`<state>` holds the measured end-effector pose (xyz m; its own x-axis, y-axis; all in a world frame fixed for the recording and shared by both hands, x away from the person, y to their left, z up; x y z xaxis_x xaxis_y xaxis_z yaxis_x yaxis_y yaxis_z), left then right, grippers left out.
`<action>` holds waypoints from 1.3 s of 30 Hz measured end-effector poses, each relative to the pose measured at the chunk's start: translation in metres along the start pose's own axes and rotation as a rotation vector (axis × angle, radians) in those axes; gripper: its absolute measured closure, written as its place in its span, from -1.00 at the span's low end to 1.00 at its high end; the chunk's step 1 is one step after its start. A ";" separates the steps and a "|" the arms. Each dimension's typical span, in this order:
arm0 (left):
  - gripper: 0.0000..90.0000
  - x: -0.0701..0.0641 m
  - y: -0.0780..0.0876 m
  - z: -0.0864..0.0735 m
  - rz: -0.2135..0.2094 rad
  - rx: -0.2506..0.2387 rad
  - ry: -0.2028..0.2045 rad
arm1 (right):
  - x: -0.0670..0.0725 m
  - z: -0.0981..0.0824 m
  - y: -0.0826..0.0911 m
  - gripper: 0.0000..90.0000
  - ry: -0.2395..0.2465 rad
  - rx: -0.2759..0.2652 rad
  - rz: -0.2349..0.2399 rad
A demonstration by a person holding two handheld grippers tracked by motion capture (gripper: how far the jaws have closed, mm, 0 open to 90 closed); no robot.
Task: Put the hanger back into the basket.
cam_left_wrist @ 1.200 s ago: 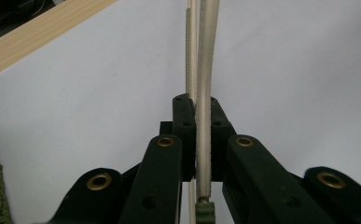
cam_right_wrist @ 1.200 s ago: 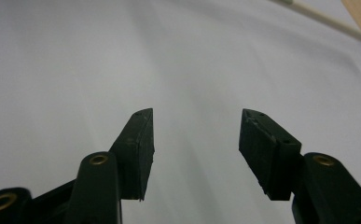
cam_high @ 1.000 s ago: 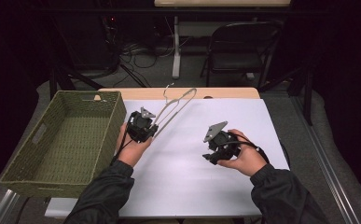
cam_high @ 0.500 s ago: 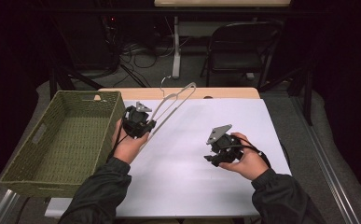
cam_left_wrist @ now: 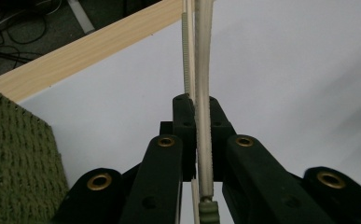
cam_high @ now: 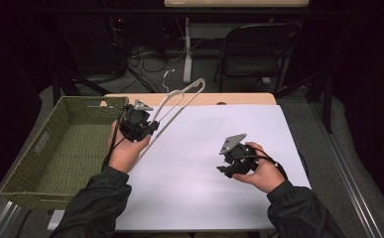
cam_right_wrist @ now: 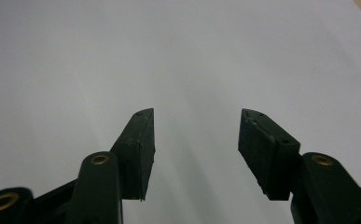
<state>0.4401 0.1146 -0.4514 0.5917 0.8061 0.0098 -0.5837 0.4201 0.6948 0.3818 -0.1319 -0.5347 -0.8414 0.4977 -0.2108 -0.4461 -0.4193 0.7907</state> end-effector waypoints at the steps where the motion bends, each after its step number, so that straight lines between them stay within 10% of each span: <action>1: 0.94 0.003 0.003 0.000 0.001 0.000 0.007 | 0.000 0.000 0.000 0.02 0.000 -0.001 0.000; 17: 0.94 0.043 0.063 -0.016 0.030 -0.024 0.060 | -0.001 -0.004 -0.001 0.04 -0.016 0.007 -0.003; 39: 0.94 0.136 0.108 -0.075 0.074 0.010 0.122 | 0.001 -0.004 -0.004 0.03 -0.018 0.018 0.011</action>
Point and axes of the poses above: each handheld gripper's, and its own axes: y roughly backward along the jaws, z roughly out of its top, x roughly to its left, the point moved 8 cm from there along -y, roughly forward along the jaws, and after that the axes turned 2 degrees about -z, right-handed, at the moved point
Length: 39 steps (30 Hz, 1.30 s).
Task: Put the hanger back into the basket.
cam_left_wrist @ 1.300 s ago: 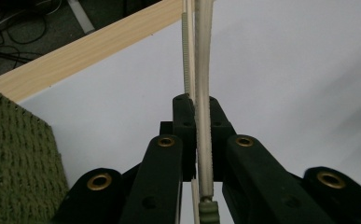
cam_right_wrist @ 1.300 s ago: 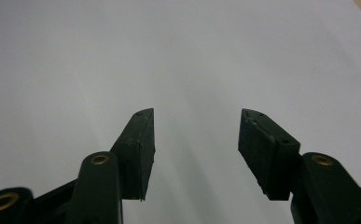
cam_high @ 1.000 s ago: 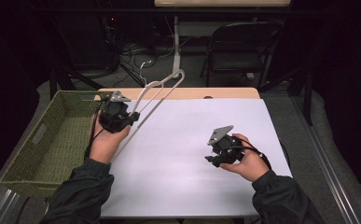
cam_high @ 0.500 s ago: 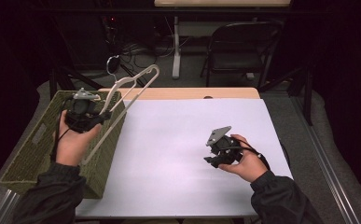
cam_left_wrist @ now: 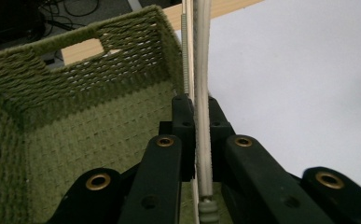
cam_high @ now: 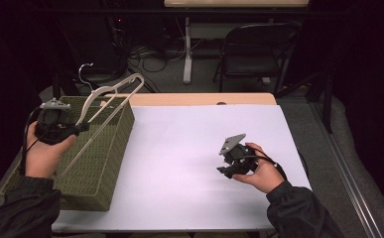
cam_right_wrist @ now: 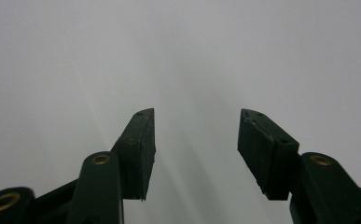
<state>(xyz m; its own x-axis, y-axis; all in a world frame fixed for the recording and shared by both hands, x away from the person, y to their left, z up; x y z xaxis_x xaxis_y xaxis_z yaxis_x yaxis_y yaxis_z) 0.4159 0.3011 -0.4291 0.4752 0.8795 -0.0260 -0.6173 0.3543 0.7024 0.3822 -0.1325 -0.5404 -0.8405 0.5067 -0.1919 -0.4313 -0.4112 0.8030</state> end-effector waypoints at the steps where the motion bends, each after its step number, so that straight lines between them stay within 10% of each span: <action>1: 0.94 0.004 0.001 -0.002 0.000 0.003 0.002 | 0.000 -0.001 0.000 0.03 0.000 0.006 0.003; 20: 0.94 0.068 0.019 -0.048 -0.035 0.023 0.020 | -0.001 -0.002 -0.002 0.03 -0.007 0.010 0.005; 39: 0.94 0.080 0.032 -0.064 -0.043 0.014 -0.029 | -0.001 -0.002 -0.005 0.03 -0.014 0.014 0.004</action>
Point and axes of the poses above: each handheld gripper's, and its own axes: y roughly backward along the jaws, z roughly out of its top, x roughly to its left, the point moved 8 cm from there along -y, roughly forward along the jaws, and after that the axes turned 2 degrees about -z, right-handed, at the moved point
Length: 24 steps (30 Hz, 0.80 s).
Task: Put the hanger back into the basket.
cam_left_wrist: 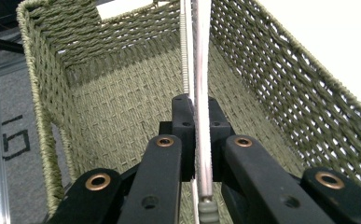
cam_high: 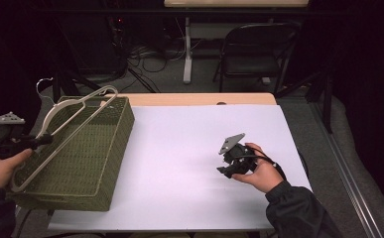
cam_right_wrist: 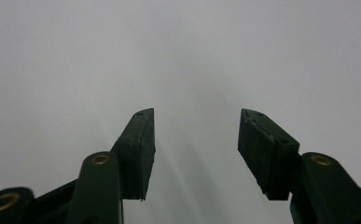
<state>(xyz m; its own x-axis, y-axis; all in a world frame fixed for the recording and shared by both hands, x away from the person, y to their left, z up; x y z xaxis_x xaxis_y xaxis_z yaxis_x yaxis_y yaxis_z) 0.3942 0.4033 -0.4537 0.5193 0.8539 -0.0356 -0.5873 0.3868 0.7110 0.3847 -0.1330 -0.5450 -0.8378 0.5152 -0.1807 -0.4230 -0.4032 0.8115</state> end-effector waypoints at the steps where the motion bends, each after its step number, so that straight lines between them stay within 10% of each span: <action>1: 0.94 0.000 0.000 0.000 0.001 -0.002 -0.018 | 0.000 0.000 0.000 0.03 0.001 0.001 0.000; 24: 0.94 0.010 -0.016 -0.017 -0.067 -0.008 -0.091 | 0.000 -0.001 -0.004 0.03 -0.010 0.005 -0.001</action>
Point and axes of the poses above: each handheld gripper's, and its own axes: y roughly backward along the jaws, z roughly out of its top, x roughly to its left, the point moved 8 cm from there along -y, roughly forward along the jaws, and after that the axes turned 2 degrees about -z, right-handed, at the moved point
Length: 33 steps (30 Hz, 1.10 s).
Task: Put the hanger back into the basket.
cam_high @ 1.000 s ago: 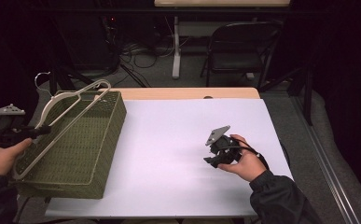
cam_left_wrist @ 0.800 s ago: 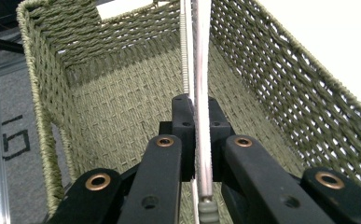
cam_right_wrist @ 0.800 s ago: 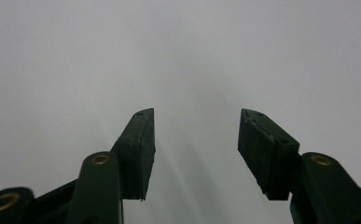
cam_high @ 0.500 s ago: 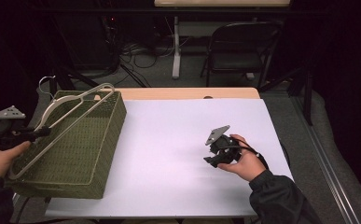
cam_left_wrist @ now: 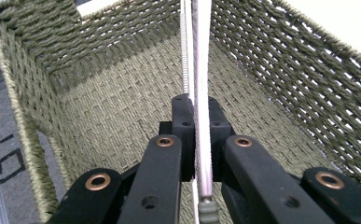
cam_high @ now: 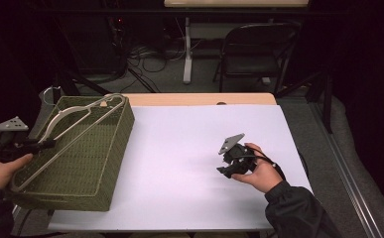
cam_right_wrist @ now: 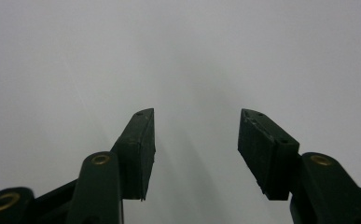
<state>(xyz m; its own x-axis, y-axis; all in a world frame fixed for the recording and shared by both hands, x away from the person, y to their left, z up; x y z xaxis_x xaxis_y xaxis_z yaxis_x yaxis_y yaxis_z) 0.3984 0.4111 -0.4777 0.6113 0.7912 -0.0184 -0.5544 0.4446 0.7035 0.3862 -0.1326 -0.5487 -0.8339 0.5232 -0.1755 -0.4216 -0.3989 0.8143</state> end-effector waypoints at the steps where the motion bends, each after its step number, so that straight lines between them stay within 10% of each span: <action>1: 0.94 0.000 0.000 -0.002 -0.002 0.004 0.000 | 0.000 0.001 0.000 0.03 0.003 -0.001 0.001; 16: 0.94 -0.004 -0.027 -0.028 -0.012 0.046 -0.025 | 0.001 0.001 -0.002 0.03 -0.001 0.001 0.003; 23: 0.94 -0.007 -0.043 -0.040 0.018 0.143 -0.075 | 0.000 0.000 0.000 0.03 0.001 0.002 0.004; 33: 0.55 -0.019 -0.034 -0.032 0.029 0.090 -0.099 | 0.000 0.000 0.001 0.03 -0.002 -0.005 0.003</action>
<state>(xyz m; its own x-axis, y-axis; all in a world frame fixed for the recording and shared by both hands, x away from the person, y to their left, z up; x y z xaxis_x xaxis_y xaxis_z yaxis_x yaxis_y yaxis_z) 0.3875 0.3948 -0.5237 0.6507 0.7561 0.0698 -0.5225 0.3791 0.7637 0.3862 -0.1326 -0.5478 -0.8343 0.5238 -0.1719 -0.4211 -0.4043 0.8120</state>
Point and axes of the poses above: each handheld gripper's, and its own axes: y roughly backward along the jaws, z roughly out of its top, x roughly to its left, the point moved 8 cm from there along -y, roughly forward along the jaws, and after that the axes turned 2 degrees about -z, right-handed, at the moved point
